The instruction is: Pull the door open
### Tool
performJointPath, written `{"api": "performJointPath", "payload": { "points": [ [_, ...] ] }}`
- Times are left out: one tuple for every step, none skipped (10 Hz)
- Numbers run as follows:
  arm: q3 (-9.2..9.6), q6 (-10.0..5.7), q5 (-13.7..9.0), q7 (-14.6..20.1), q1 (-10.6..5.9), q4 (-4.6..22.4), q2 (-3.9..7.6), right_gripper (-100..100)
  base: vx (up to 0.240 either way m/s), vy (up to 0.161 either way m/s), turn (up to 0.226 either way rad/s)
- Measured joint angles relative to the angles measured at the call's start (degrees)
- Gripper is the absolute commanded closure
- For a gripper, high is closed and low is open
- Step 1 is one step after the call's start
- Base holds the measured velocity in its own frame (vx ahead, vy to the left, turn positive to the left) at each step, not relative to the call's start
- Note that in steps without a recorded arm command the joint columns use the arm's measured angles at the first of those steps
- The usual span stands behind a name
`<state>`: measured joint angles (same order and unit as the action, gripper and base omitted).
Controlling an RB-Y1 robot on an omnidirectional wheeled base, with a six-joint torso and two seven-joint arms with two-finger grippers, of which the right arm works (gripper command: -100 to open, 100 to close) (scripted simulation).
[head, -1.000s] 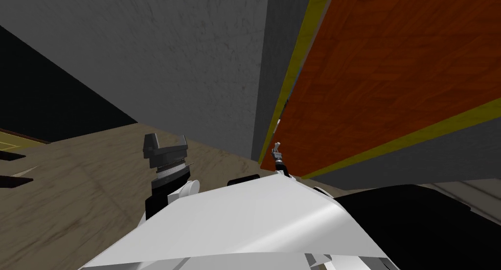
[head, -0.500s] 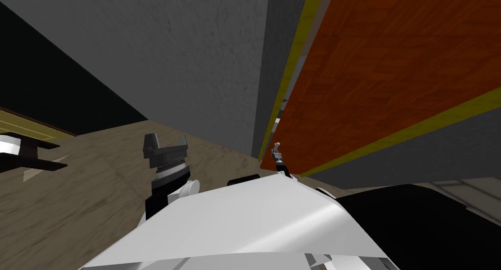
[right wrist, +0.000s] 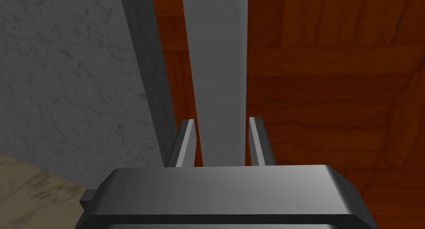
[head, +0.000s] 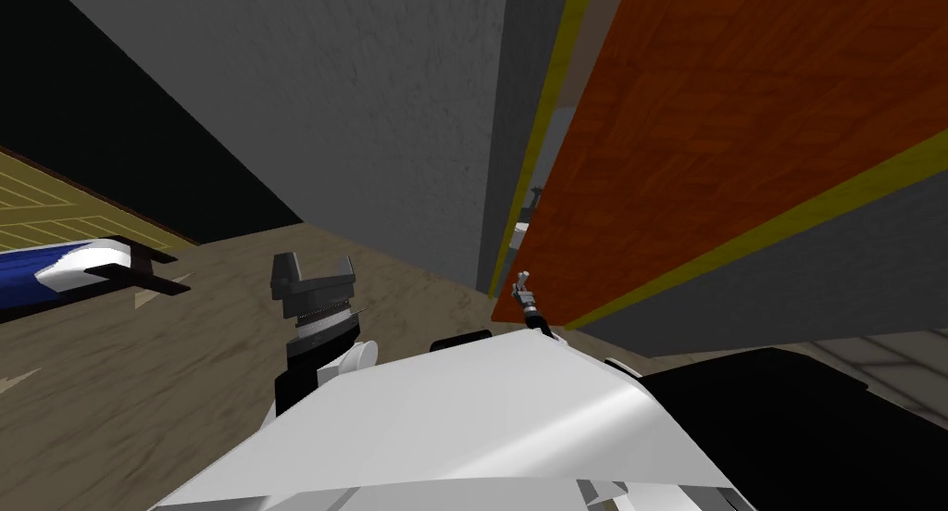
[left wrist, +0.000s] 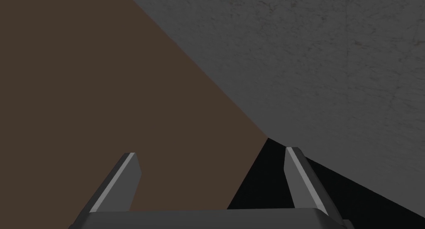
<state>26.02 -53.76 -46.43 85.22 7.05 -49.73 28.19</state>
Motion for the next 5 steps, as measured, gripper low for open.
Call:
{"api": "performJointPath", "payload": {
  "points": [
    [0.58, -0.38, 0.3, 0.7, 0.12, 0.0, 0.46, 100, -0.108, -0.001, 0.016],
    [0.77, -0.36, 0.4, 0.8, 0.25, 0.1, 0.43, 100, -0.185, -0.023, 0.114],
    [1.30, -0.96, 0.6, 1.4, 0.34, 0.3, 0.96, 100, -0.271, -0.061, 0.130],
    [2.00, -1.86, 1.0, 2.1, 0.56, 0.3, 1.51, 100, -0.267, -0.070, 0.143],
    [2.90, -2.51, 1.3, 2.8, 1.20, -0.2, 2.30, 100, -0.223, -0.034, 0.133]
  ]
}}
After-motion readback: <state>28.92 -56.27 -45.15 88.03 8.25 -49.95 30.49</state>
